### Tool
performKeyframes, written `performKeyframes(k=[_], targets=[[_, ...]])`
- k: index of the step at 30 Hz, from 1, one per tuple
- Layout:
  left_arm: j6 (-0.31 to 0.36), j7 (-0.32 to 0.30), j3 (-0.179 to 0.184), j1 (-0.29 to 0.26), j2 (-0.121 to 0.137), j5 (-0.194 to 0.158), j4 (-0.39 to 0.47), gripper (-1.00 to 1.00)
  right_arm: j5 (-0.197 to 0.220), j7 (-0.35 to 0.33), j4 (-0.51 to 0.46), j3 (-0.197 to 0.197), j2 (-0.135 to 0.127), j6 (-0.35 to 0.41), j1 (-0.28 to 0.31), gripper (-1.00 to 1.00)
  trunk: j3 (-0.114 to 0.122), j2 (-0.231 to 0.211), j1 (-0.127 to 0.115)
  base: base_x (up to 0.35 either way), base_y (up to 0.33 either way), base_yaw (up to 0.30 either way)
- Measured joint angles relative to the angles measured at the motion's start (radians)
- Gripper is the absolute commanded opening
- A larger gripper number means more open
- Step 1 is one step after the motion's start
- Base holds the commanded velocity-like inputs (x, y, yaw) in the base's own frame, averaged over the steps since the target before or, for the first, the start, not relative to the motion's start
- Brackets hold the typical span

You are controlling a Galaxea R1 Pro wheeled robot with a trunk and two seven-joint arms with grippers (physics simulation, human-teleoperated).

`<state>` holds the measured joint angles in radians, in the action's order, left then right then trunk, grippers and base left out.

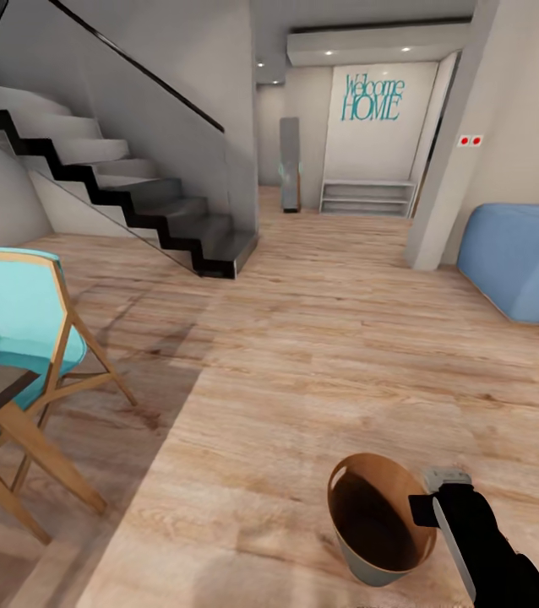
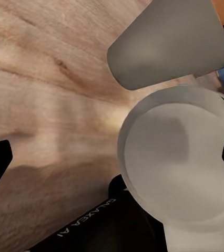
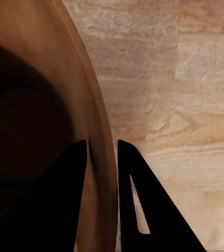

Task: Put the three can of soda from the living room inside the tash can in the kitchen.

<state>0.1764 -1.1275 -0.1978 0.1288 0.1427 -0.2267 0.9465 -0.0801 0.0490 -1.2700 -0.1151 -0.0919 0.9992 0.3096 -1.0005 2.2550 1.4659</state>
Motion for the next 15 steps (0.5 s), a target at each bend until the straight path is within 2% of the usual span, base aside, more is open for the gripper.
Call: performKeyframes(k=[3,15], targets=[[0.0,0.0,0.0,0.0,0.0,0.0,0.0,1.0,-0.015,0.0,0.0,0.0,0.0,0.0,0.0,-1.0,0.003,0.0,0.0,-0.026,-0.058,-0.233],[0.0,0.0,0.0,0.0,0.0,0.0,0.0,1.0,-0.009,0.0,0.0,0.0,0.0,0.0,0.0,-1.0,0.014,0.0,0.0,-0.023,-0.038,-0.232]])
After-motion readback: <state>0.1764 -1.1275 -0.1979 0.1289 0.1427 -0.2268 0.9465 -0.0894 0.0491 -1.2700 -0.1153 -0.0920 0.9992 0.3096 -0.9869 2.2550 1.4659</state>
